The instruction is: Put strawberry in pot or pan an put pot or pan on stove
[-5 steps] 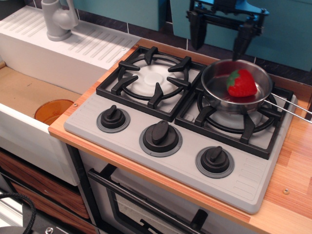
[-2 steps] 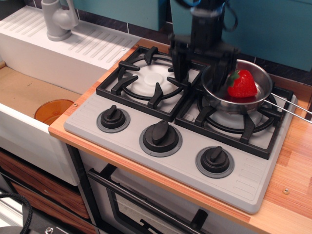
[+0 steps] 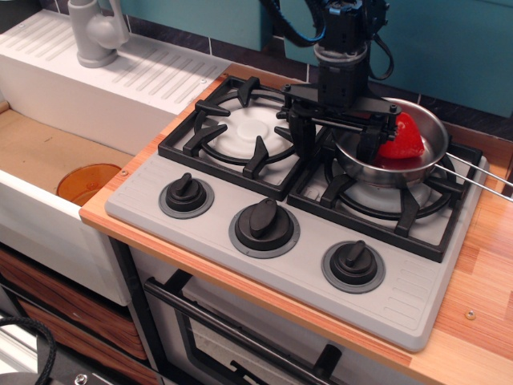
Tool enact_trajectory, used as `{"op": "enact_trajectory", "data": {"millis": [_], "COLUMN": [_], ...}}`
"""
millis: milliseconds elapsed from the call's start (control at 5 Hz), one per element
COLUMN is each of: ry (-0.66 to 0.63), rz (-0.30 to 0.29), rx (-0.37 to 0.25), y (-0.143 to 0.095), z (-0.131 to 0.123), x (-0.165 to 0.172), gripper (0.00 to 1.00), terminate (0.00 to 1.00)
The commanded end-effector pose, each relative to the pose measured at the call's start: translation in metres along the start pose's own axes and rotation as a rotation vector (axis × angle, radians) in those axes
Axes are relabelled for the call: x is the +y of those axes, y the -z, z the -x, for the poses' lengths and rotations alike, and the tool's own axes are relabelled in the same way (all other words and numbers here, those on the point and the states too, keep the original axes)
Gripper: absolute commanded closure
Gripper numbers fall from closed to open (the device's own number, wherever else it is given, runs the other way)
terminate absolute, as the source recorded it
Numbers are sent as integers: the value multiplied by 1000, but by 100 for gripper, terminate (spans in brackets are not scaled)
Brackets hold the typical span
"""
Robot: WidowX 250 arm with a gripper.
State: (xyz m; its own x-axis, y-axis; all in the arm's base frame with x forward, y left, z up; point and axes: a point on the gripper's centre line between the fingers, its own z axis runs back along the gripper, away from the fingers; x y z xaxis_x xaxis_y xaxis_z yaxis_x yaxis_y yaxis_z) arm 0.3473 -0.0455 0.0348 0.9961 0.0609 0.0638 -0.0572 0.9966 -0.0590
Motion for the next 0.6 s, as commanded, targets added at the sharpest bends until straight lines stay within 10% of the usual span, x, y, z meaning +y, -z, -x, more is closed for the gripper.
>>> {"op": "enact_trajectory", "data": {"millis": [0,400], "ry": [-21,-26], "rz": [5,6], "rx": [-58,-41], "y": [-13,-21], "z": [-2,-6], "x": [-20,-22], "gripper": [100,100], "terminate": [0,0]}}
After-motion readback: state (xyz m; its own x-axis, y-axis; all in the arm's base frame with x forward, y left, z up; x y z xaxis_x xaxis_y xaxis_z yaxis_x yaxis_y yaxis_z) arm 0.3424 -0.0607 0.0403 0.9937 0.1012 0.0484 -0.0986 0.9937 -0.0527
